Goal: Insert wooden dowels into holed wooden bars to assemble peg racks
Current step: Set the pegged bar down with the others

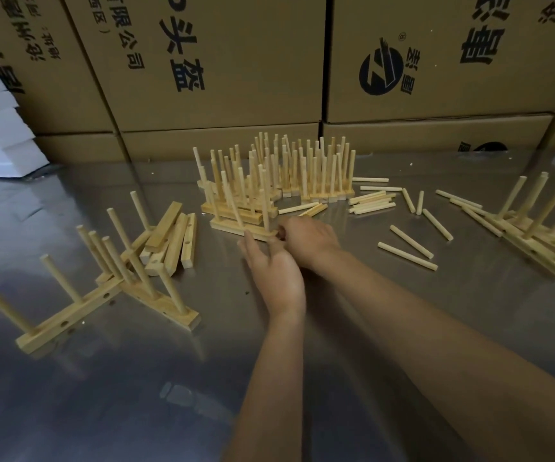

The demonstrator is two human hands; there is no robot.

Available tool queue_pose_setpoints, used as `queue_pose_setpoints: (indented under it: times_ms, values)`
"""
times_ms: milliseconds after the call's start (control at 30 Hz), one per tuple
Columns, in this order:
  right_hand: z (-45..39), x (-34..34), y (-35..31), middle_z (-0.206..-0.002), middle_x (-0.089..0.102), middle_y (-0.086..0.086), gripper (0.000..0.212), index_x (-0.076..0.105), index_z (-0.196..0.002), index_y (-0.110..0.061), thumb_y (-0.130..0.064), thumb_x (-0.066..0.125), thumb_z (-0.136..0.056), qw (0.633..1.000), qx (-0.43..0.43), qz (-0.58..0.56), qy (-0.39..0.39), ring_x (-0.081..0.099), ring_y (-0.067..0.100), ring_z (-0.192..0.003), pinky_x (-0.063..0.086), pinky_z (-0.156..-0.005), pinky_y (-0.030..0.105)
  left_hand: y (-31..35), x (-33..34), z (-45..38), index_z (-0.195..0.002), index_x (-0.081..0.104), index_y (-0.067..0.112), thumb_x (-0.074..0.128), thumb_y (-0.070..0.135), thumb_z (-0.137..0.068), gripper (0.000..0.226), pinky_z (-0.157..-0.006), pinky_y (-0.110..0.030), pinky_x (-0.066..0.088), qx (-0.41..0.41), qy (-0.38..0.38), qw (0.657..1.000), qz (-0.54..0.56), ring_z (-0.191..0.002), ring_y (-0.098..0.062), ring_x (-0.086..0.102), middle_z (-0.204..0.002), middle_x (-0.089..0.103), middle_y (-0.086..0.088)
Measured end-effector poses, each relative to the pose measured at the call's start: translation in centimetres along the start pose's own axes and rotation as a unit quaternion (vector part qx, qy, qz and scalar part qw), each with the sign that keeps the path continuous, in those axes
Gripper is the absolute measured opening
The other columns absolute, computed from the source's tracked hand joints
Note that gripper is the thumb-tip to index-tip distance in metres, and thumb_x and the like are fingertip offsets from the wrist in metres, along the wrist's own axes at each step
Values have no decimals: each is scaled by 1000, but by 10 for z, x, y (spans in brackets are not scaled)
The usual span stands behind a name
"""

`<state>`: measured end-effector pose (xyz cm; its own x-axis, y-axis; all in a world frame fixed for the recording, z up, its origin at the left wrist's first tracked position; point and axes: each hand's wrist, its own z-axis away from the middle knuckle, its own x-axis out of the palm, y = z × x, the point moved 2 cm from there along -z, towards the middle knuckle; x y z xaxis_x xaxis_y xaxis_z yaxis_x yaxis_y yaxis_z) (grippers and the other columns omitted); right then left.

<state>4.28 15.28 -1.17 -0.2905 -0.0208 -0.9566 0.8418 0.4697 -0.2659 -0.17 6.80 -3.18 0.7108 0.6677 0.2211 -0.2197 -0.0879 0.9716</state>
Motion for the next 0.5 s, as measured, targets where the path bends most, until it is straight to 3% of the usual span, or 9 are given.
queue_pose_setpoints:
  times_ms: [67,167,267,333,433,500]
  values:
    - [-14,10,-6,-95,62,5,9,51,-91,-23,-31,49,-94,999,16,-25,25,60,27,-94,38,-71,33,0,-2,-2,-157,29,23,45,16,-103,57,-122,-40,24,-9,18,1000,18,-149,-17,27,-162,30,-1]
    - [-28,22,-10,-97,68,5,26,60,-98,-19,-39,44,-94,995,61,-31,78,63,27,-94,39,-71,32,4,-7,-4,-155,33,20,40,7,-100,57,-117,-33,31,-15,54,997,43,-142,-16,37,-156,39,-3]
    - [-32,26,-11,-92,70,4,27,57,-82,-21,-45,47,-89,989,96,-44,102,64,26,-90,40,-70,31,8,-13,-5,-149,41,18,38,2,-98,53,-110,-30,37,-8,91,993,69,-132,-14,45,-148,46,-2]
    - [-28,29,-13,-85,69,2,27,53,-72,-23,-45,49,-86,987,102,-62,109,63,24,-83,40,-67,30,11,-18,-4,-137,51,16,39,1,-97,44,-106,-32,40,29,152,985,74,-120,-16,51,-127,53,4]
    - [-24,30,-24,-70,63,-5,28,54,-65,-21,-41,57,-85,985,46,-156,62,58,14,-71,37,-67,28,14,-23,-2,-116,56,16,41,-3,-92,33,-87,-28,38,94,235,964,74,-103,-18,48,-100,41,12]
    - [-26,27,-42,-84,67,-6,15,67,-82,-20,-34,65,-88,961,-31,-276,-14,61,12,-83,44,-77,31,14,-24,-2,-109,53,17,43,-2,-92,27,-82,-24,35,106,251,959,79,-97,-17,47,-100,41,10]
